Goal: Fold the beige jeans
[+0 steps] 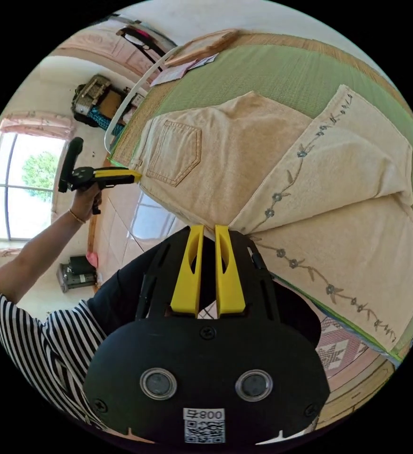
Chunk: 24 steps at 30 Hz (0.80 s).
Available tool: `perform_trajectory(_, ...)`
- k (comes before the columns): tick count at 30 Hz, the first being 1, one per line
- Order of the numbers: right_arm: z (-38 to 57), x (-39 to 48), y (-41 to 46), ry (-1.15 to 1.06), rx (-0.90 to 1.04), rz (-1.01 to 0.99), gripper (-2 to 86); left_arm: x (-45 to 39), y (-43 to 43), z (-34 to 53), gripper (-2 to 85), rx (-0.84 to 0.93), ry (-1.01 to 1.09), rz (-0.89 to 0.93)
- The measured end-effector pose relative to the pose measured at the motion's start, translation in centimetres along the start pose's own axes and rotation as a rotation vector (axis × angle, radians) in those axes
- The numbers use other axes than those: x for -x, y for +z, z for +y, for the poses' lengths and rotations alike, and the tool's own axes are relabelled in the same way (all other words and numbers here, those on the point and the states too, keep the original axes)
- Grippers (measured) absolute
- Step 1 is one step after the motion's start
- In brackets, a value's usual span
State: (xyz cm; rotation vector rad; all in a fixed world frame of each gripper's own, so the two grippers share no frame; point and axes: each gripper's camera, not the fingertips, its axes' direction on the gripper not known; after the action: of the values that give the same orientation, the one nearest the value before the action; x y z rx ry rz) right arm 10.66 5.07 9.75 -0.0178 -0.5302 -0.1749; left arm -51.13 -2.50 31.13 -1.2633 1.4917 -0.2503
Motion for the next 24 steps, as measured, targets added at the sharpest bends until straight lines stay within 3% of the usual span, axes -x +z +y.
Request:
perform_trajectory(5, 0.9, -2.5, -1.8, 0.087, -0.032, -0.043, 0.5, 0.5, -0.3, -1.2, 0.4, -0.043, -0.014, -0.049)
perform_trajectory(8, 1.2, -3.5, -2.7, 0.116, -0.046, -0.081, 0.4, 0.0, -1.4, -1.9, 0.7, -0.176, -0.024, 0.002)
perform_trajectory(12, 1.0, -4.7, -6.2, 0.156, -0.129, -0.049, 1.0, -2.8, -1.3, -4.8, 2.4, -0.277, 0.094, 0.243)
perform_trajectory(16, -1.6, -6.5, -9.8, 0.192, -0.148, -0.006, 3.3, -6.6, 1.2, -10.2, 6.0, -0.198, 0.219, 0.412)
perform_trajectory(24, -8.9, -7.1, -12.4, 0.157, -0.068, 0.203, 7.0, -9.7, 5.1, -18.8, 6.9, -0.085, 0.203, 0.496)
